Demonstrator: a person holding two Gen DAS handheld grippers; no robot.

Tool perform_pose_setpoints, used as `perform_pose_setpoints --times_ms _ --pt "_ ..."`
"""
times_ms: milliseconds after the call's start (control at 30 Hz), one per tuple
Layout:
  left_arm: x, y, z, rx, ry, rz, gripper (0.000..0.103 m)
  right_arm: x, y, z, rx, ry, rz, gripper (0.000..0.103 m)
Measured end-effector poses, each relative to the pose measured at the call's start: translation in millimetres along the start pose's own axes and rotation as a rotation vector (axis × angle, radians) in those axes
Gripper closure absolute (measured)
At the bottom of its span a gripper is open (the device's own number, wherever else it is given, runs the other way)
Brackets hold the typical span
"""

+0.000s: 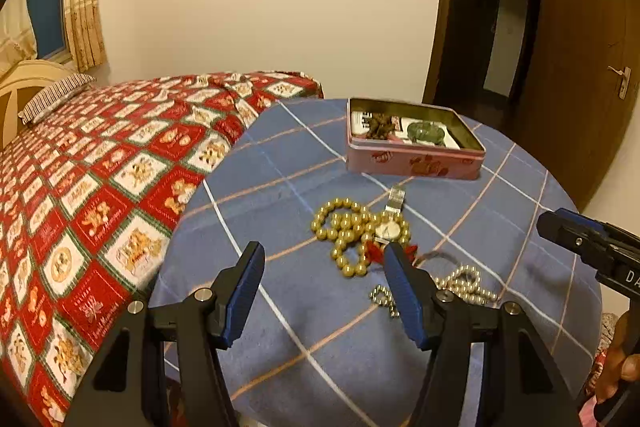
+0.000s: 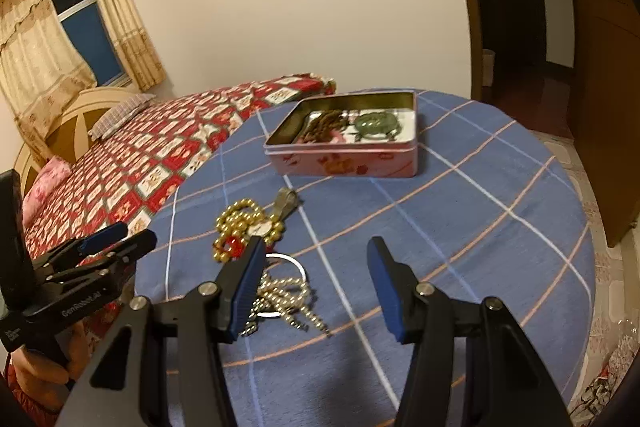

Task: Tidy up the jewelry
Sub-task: 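Move both grippers back over the gold necklaces and pearls, then grasp the gold bead chain with the right gripper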

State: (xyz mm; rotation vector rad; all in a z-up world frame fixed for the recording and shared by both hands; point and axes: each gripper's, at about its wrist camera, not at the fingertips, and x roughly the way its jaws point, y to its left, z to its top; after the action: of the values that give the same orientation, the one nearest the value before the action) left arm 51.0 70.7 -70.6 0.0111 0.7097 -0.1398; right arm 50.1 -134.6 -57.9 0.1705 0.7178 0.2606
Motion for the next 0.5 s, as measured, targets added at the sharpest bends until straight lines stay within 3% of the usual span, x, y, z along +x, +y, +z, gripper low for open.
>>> perform_pose_setpoints --times_ms 200,500 --pt "4 0 -15 0.013 0.015 -0.036 0.041 16 7 -14 -0.021 0.059 0.027 0.056" --pt "21 -6 -22 0.033 0.037 -0.087 0.041 36 11 -28 -0.063 0.133 0.059 0.057"
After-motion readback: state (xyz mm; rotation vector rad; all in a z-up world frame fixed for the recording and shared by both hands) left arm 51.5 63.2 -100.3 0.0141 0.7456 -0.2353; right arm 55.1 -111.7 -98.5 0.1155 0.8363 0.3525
